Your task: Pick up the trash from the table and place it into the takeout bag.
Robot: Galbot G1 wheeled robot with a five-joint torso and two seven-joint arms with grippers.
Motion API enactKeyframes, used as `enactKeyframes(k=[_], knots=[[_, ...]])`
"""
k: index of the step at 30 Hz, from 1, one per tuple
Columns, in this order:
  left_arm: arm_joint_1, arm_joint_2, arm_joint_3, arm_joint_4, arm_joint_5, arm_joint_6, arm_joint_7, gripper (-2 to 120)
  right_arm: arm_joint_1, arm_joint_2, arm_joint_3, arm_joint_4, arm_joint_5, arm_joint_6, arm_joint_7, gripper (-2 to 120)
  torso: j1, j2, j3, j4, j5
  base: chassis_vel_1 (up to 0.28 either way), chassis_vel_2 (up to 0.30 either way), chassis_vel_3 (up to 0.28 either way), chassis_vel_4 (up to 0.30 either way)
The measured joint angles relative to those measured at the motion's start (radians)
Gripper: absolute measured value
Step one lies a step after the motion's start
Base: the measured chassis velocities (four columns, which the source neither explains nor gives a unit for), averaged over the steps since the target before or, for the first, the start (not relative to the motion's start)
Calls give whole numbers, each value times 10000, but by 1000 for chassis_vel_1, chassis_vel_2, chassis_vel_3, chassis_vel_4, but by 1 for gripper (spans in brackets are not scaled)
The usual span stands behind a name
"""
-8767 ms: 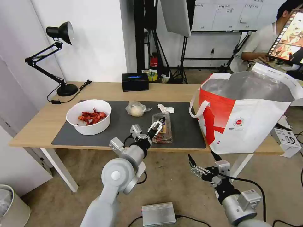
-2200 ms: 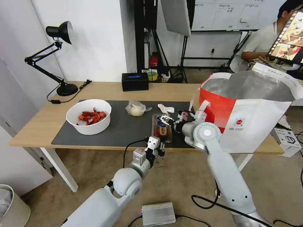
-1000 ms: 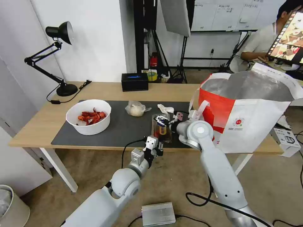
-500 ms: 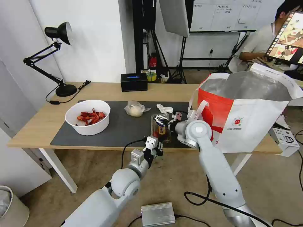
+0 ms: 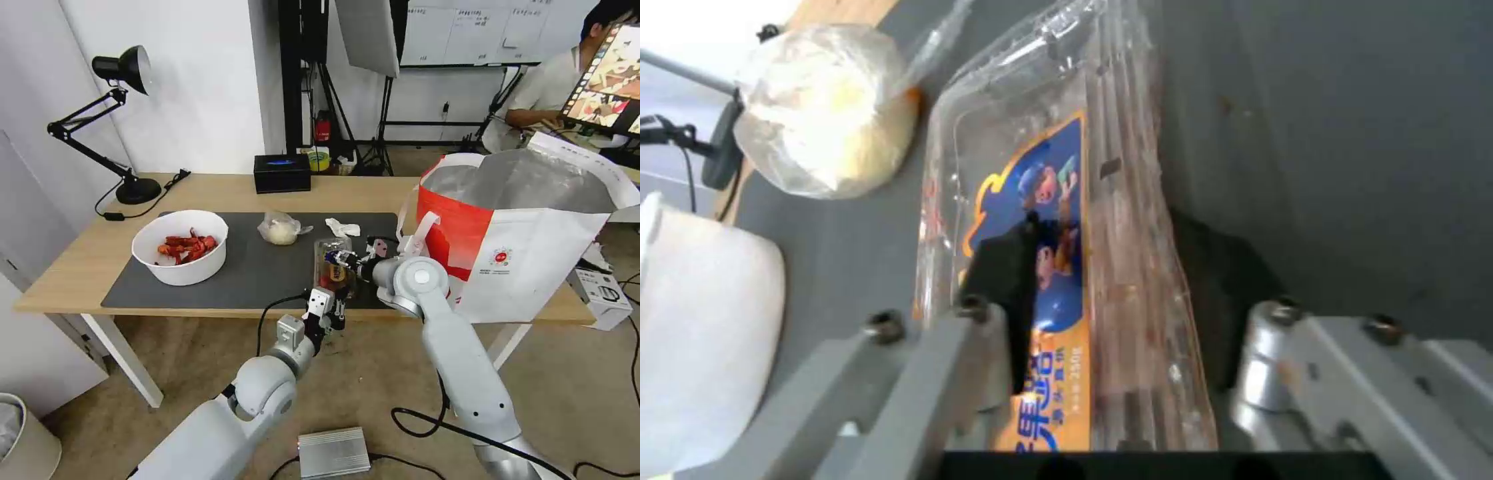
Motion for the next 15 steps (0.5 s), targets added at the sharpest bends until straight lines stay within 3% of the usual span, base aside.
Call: enactKeyframes(k=[9,15], knots=[[-5,-16,10,-39,-8,0,-5,0,5,-95,-22,124,20,-7,0,2,0,1,-3,-2,0,0,0,0,0],[-2,-28,10,-38,-9,0,-29,0,-30,-147,-14,169,22,-7,-4,0,-2,2,-4,-2,-2,0,0,0,0]])
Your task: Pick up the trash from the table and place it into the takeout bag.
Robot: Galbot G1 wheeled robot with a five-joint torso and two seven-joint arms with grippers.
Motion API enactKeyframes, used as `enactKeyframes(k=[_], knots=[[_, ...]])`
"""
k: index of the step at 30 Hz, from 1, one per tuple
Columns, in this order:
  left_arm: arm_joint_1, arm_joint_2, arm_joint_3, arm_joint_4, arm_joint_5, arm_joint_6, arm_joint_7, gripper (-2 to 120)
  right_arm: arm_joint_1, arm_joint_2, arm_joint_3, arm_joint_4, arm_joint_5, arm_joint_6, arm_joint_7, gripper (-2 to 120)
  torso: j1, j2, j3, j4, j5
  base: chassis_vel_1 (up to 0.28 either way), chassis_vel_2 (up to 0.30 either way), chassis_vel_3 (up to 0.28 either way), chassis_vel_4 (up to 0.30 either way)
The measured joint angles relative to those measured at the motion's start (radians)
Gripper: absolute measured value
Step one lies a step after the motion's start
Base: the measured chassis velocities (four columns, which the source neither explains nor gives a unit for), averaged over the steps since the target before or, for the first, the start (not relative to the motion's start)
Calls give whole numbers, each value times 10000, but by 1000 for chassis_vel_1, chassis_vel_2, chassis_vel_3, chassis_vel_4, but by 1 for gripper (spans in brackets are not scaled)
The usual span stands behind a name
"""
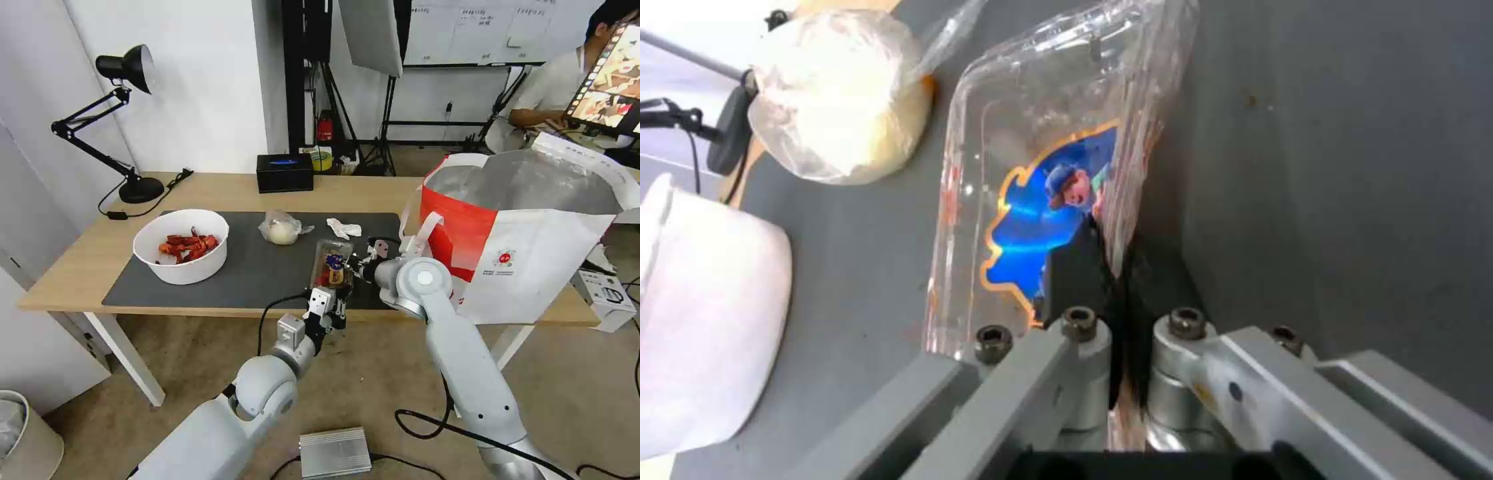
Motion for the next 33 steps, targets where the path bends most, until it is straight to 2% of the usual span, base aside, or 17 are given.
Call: enactKeyframes(k=[14,23,29,33], knots=[[229,231,-463,-274,-111,15,12,0,-138,-54,97,121,-2,-1,-8,0,-2,2,-1,-1,-2,0,0,0,0],[888,583,-1329,-684,-114,-10,128,0,-185,-187,195,247,24,-3,-43,0,-2,2,0,-4,-2,0,0,0,0],[1574,855,-2192,-1056,-72,-206,298,0,-246,-262,213,399,79,-2,-43,0,-2,2,0,-4,-2,0,0,0,0],[1908,842,-2402,-1248,19,-232,288,0,-284,-287,236,492,138,-1,-109,0,-2,2,0,-5,-2,0,0,0,0]])
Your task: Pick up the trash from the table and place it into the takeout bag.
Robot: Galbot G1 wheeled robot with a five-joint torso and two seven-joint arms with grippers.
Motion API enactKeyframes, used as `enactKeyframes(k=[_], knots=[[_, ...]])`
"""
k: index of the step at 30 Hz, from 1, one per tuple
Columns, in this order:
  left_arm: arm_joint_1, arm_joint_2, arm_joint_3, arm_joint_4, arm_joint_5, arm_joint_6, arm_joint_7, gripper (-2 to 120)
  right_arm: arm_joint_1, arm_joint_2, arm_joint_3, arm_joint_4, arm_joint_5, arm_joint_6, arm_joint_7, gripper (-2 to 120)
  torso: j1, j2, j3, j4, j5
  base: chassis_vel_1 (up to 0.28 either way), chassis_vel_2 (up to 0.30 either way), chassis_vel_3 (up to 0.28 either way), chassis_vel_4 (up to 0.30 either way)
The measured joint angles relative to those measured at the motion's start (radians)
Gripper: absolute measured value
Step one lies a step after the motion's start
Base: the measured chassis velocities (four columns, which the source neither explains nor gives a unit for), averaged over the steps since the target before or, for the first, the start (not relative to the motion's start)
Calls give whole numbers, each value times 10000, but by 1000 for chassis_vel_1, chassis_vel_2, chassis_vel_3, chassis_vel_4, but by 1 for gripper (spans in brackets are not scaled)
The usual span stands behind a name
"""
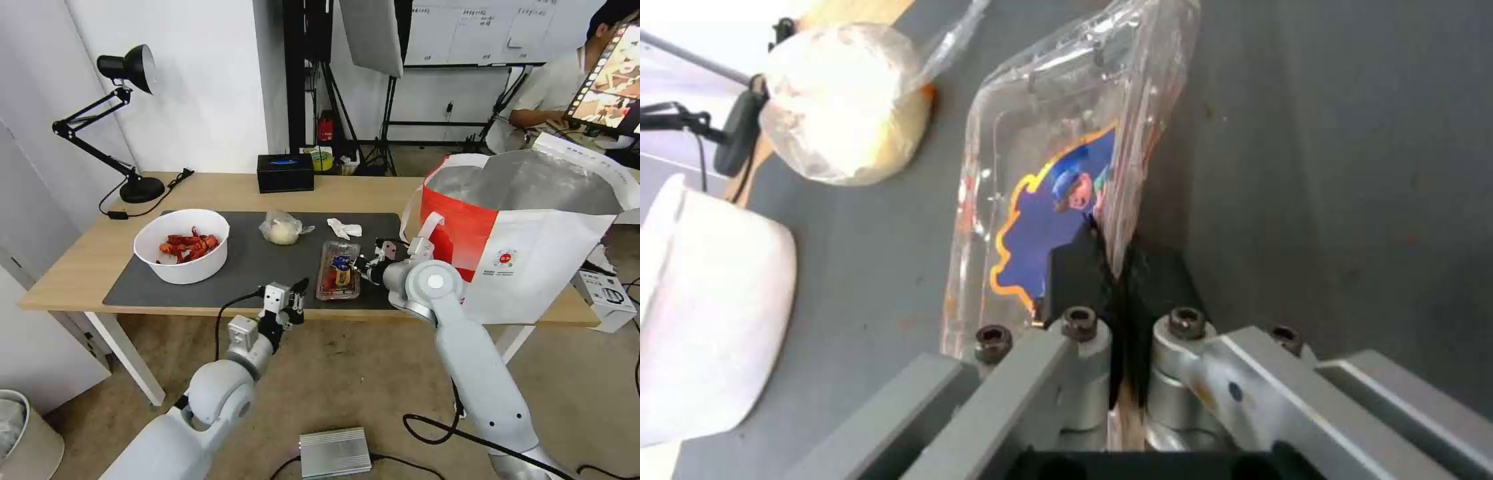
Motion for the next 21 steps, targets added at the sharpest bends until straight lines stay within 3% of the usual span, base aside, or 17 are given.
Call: enactKeyframes(k=[5,8,14,16,21], knots=[[307,7,-137,-172,123,-21,-56,0,-67,-31,34,110,6,1,-307,0,0,0,0,0,1,0,0,0,0],[546,34,-306,-333,163,-36,-94,15,-154,-88,82,327,0,1,-476,0,0,0,0,1,0,0,0,0,0],[685,38,-452,-503,164,-39,-140,28,-202,-154,116,533,7,2,-492,0,0,0,0,0,1,0,0,0,0],[813,49,-558,-614,164,-40,-164,41,-253,-209,154,692,25,3,-541,0,0,0,-1,0,1,0,0,0,0],[1179,67,-852,-889,167,-45,-174,59,-437,-373,313,1192,35,6,-829,0,0,0,-1,2,1,0,0,0,0]])
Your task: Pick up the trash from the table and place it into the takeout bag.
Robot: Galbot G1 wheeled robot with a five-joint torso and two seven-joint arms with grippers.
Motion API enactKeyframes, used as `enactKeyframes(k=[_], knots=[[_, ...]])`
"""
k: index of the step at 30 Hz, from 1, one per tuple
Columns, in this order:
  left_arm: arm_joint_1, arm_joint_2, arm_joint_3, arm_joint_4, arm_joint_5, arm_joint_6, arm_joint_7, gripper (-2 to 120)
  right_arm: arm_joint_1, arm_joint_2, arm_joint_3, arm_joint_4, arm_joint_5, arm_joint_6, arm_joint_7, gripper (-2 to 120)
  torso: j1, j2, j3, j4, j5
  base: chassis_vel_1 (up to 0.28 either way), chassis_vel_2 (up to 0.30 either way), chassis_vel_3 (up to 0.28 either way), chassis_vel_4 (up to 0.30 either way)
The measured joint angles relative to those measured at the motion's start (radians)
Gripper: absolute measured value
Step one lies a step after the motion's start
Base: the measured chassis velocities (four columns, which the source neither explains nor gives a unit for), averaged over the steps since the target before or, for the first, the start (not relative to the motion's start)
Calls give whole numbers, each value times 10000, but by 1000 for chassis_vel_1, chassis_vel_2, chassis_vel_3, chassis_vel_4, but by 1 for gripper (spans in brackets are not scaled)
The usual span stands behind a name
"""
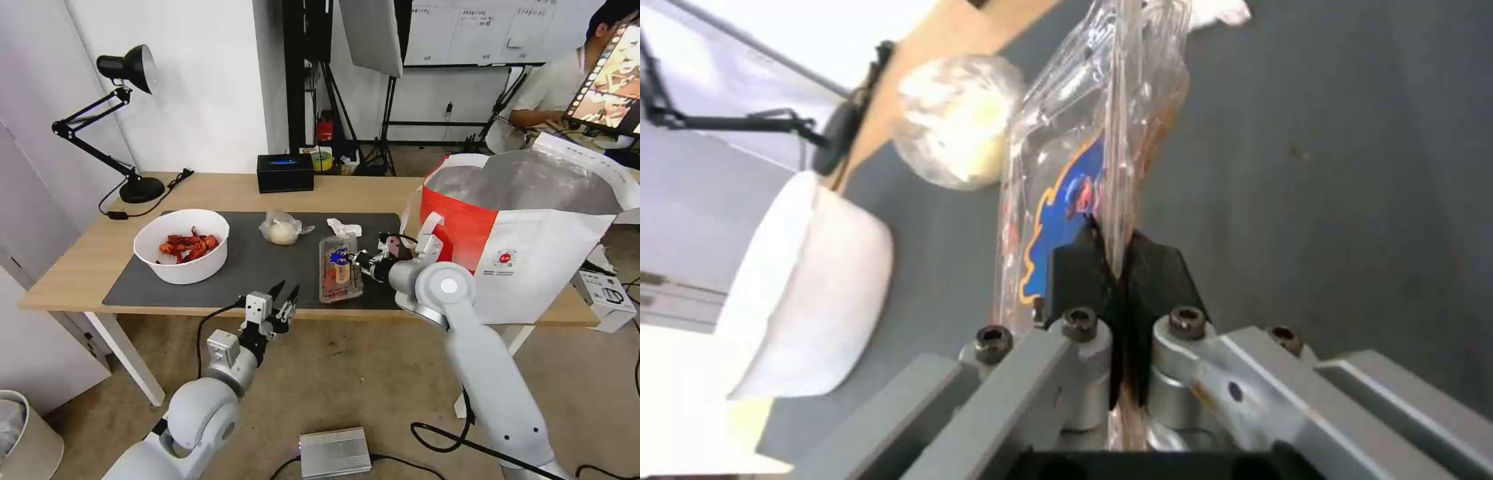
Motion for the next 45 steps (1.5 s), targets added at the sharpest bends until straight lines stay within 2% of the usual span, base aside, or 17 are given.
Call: enactKeyframes(k=[2,5,8,11,12,15,24,28,35,45], knots=[[84,-8,-99,-61,0,-2,0,62,-54,-48,46,139,-5,0,-113,0,0,0,0,0,0,0,0,0,0],[366,-12,-347,-239,3,-27,0,80,-208,-192,244,552,-119,3,-608,0,0,0,-1,0,0,0,0,0,0],[476,-25,-428,-284,26,-40,0,85,-291,-267,331,720,-339,6,-912,0,0,0,-1,0,0,0,0,0,0],[752,-86,-615,-386,110,-80,0,97,-459,-432,501,1122,-820,27,-1535,0,0,0,-1,-1,1,0,0,0,0],[752,-86,-615,-386,110,-80,0,97,-459,-432,501,1122,-820,27,-1535,0,0,0,-1,-1,1,0,0,0,0],[1123,-218,-785,-564,260,-110,2,100,-646,-776,713,1781,-1350,312,-2499,0,0,0,-1,0,1,0,0,0,0],[1607,-483,-948,-814,549,-114,5,100,-778,-1561,1493,2982,-1854,1097,-3702,0,-1,0,0,0,1,0,0,0,0],[1659,-527,-988,-861,569,-115,5,100,-802,-1783,1776,3242,-1859,1256,-3763,0,-1,0,0,0,2,0,0,0,0],[1655,-592,-972,-908,604,-115,1,100,-920,-2850,3014,3895,-1180,1733,-3777,0,-1,0,0,-1,1,0,0,0,0],[1671,-422,-1020,-920,566,-93,-8,100,-847,-3950,3911,3818,-696,2242,-3432,0,-1,0,0,0,1,0,0,0,0]])
